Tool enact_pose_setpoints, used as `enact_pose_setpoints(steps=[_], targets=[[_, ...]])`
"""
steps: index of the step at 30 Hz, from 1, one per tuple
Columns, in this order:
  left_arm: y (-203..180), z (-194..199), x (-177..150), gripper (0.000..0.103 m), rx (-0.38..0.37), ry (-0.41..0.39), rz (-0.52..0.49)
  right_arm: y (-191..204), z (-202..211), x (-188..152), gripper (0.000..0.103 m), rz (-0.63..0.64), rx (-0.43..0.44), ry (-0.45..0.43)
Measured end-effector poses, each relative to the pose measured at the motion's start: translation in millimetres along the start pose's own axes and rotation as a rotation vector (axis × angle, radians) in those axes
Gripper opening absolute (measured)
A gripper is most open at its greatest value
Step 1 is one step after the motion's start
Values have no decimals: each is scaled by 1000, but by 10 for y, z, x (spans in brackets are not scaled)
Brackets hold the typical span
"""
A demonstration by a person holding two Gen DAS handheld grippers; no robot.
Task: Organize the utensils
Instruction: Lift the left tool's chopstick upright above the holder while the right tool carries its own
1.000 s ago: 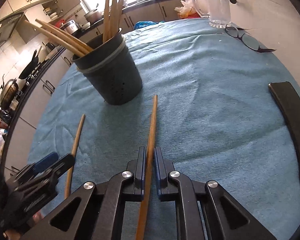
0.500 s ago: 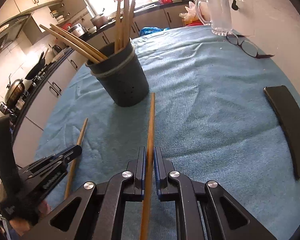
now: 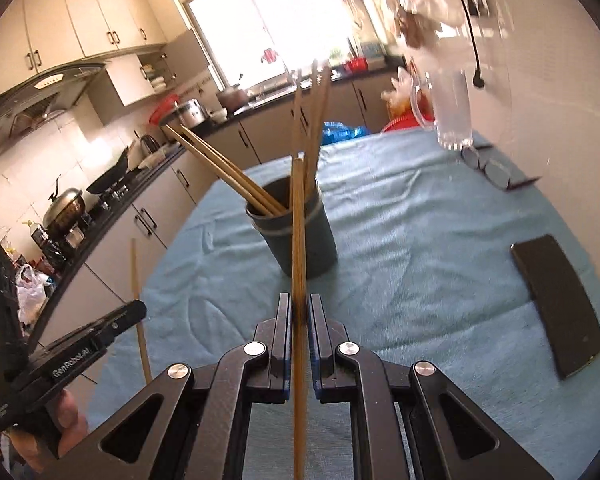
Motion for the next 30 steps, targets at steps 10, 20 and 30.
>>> enact_pose_setpoints(steps=[10,20,30], targets=[[-84,232,58,6,-7,-42,-9,64,257,62,8,9,6,-53],[-172,285,93,6,-12,-55,-20,28,378,110,8,-3,12,-83],[-216,287,144,6,-19,-59,-17,-18,441,163,8,-16,13,-102]])
Point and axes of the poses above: each gripper's, at about its wrist camera, not at the fingertips, and z roughly against the way its jaws point, y to its left, x to its top, the point moved 8 cm from there along -z, roughly the way its jaws point, and after that the axes turned 6 degrees about z, right-handed, at the moved point
